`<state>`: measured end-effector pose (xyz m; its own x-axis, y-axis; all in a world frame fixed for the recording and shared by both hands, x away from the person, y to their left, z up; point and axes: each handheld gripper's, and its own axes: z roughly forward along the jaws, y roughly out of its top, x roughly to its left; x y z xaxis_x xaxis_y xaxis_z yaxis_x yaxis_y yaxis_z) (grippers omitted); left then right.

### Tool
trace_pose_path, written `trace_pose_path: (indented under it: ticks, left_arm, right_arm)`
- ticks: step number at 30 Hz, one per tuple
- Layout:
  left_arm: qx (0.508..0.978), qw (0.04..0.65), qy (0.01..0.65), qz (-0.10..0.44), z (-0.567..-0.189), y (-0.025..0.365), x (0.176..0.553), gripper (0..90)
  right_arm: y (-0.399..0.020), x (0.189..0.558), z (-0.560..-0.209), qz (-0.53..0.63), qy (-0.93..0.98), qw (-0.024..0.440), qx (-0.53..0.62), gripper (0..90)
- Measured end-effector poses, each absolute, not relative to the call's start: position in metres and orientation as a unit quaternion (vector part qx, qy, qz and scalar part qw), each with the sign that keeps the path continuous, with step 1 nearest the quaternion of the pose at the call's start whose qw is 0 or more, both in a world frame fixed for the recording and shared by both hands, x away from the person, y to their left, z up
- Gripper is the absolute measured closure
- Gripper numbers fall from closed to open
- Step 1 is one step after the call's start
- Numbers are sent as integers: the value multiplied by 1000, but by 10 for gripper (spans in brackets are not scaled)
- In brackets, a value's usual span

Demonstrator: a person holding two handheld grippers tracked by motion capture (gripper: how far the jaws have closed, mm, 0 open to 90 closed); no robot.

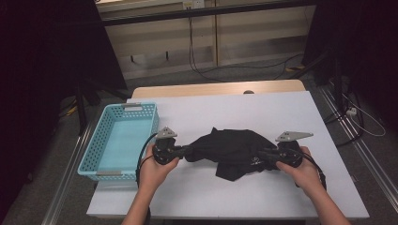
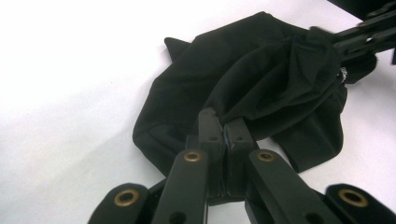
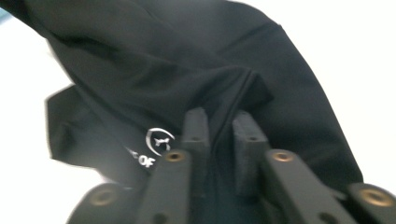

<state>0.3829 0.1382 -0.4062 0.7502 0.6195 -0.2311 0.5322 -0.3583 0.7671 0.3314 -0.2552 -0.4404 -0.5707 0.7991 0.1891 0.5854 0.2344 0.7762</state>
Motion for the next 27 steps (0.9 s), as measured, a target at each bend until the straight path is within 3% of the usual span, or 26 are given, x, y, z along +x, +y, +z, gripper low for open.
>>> trace_pose_path:
  ticks: [3,6,14,16,22,24,27]
  left_arm:
    - [822,446,352,49,-406,139,383,885]
    - [822,445,352,50,-406,139,384,885]
    - [823,444,352,49,-406,136,384,885]
    - [823,443,353,47,-407,136,384,885]
    - [823,442,353,45,-408,136,386,885]
    - [823,443,353,44,-408,136,386,885]
    - [823,443,353,43,-408,136,386,885]
  right_arm:
    - [-264,327,-433,446,763,143,445,842]
    - [-272,324,-430,465,738,142,467,703]
    - [-261,331,-437,441,743,147,483,523]
    - [-259,335,-438,444,736,153,487,436]
    - [-255,340,-432,445,720,164,506,442]
    - [-253,341,-438,439,727,139,510,434]
    - [-249,342,-443,424,739,129,507,522]
